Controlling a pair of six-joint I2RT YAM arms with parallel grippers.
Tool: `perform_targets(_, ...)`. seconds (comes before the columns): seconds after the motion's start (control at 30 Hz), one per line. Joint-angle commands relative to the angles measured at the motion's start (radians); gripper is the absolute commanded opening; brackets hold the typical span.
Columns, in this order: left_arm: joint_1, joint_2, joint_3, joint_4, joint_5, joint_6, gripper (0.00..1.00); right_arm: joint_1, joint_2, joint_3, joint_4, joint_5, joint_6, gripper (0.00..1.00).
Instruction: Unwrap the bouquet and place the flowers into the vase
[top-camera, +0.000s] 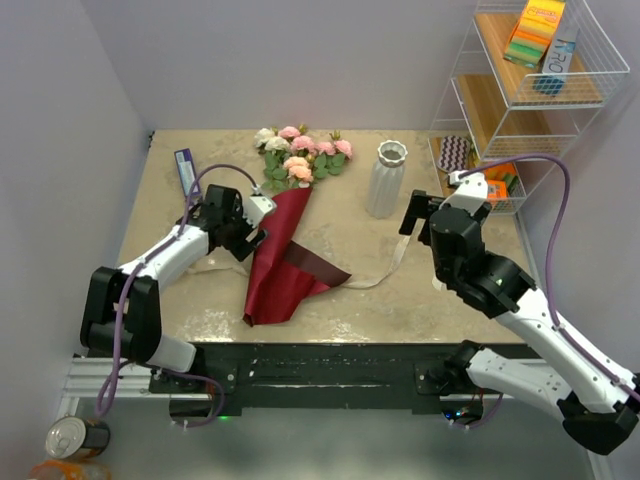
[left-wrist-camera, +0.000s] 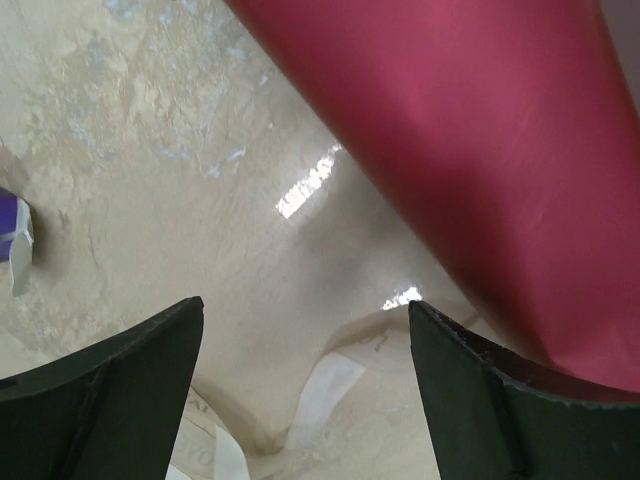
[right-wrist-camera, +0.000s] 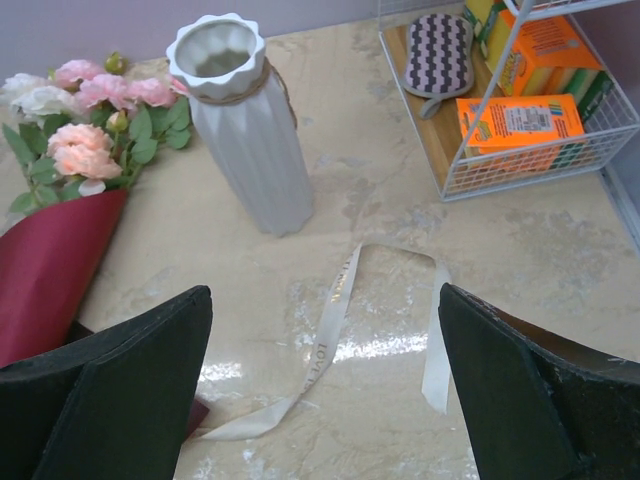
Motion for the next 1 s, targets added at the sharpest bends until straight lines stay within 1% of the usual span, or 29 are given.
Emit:
perform_targets(0.0,-0.06,0.031,0.015,0.114,-0.061,-0.062,0.87,0.0,-0.009,-0.023,0.058,-0.063,-0.024,0.98)
perform_targets(0.13,-0.138,0.005,0.006,0.118,-0.032,-0.1,0.87,0.002,-0.017,-0.044,0.066,-0.072,-0.031,0.98)
perform_targets(0.3,-0.224,0.016,-0.013,0.123,-0.003,-0.142,0.87,0.002,-0.014,-0.067,0.073,-0.089,-0.02,0.98)
perform_targets(0.4,-0.235,-0.001,0.003,0.111,0.037,-0.163,0.87,0.002,0.007,-0.087,0.084,-0.121,-0.008,0.98)
perform_targets(0.5,-0.227,-0.045,0.033,0.077,0.016,-0.171,0.87,0.006,0.046,-0.107,0.11,-0.152,0.003,0.98)
perform_targets(0.53,-0.218,-0.083,0.039,0.073,0.007,-0.17,0.87,0.011,0.055,-0.118,0.121,-0.16,0.006,0.98)
perform_targets(0.57,-0.201,-0.102,0.056,0.066,0.005,-0.17,0.87,0.016,0.066,-0.123,0.133,-0.175,0.006,0.98)
perform_targets(0.63,-0.11,-0.145,0.09,0.028,0.042,-0.18,0.88,0.042,0.115,-0.123,0.168,-0.178,0.008,0.98)
perform_targets(0.67,-0.065,-0.151,0.139,0.008,0.058,-0.186,0.88,0.054,0.133,-0.12,0.194,-0.177,0.006,0.98)
perform_targets(0.7,0.025,-0.154,0.163,-0.033,0.09,-0.189,0.88,0.081,0.173,-0.118,0.211,-0.175,-0.001,0.98)
perform_targets(0.77,0.114,-0.173,0.206,-0.061,0.123,-0.183,0.89,0.117,0.225,-0.097,0.251,-0.166,-0.009,0.97)
perform_targets(0.8,0.185,-0.183,0.208,-0.078,0.153,-0.174,0.89,0.152,0.291,-0.086,0.263,-0.151,-0.02,0.97)
perform_targets(0.87,0.225,-0.208,0.196,-0.087,0.152,-0.144,0.9,0.189,0.36,-0.031,0.286,-0.139,-0.031,0.96)
perform_targets(0.9,0.274,-0.214,0.187,-0.096,0.166,-0.134,0.9,0.228,0.401,-0.009,0.294,-0.125,-0.044,0.95)
perform_targets(0.97,0.323,-0.226,0.161,-0.102,0.193,-0.121,0.91,0.285,0.507,0.06,0.306,-0.094,-0.069,0.94)
